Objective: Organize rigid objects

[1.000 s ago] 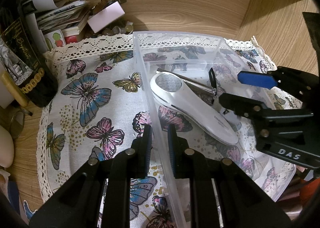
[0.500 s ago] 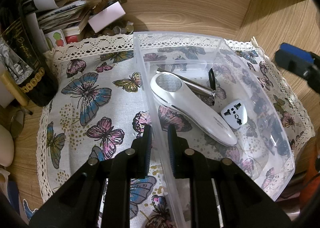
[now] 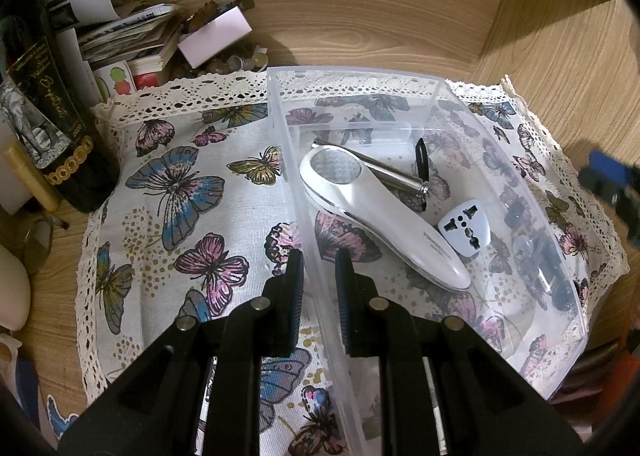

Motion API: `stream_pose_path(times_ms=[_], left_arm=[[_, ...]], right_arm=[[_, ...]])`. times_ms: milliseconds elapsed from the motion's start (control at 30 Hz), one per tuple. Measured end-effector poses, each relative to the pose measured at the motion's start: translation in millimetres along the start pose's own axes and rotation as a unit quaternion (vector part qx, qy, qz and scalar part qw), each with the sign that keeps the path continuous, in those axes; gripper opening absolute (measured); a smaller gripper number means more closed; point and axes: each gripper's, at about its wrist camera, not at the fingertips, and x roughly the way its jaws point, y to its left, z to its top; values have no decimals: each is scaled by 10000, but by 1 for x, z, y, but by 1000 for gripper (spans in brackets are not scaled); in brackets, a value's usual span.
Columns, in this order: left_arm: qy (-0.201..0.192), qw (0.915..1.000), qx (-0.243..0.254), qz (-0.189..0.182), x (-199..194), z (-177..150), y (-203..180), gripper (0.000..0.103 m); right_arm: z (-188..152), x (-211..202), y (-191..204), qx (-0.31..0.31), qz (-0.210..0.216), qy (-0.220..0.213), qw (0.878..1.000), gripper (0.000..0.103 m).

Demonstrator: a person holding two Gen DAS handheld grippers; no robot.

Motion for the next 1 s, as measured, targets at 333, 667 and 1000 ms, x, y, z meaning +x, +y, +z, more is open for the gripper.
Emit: stream_pose_path(times_ms=[333,667,1000], left_arm=[[-4,10000,13,23,0,0,0,16],[-8,10000,27,34,-1,-1,0,16],[-8,10000,37,51,-1,-1,-1,16]], right_arm=[[-65,5,-10,588,249,493,9967,58],[-105,8,-9,750,182,848,9934,31],[-84,-7,-18,844,188,437,9953,29]])
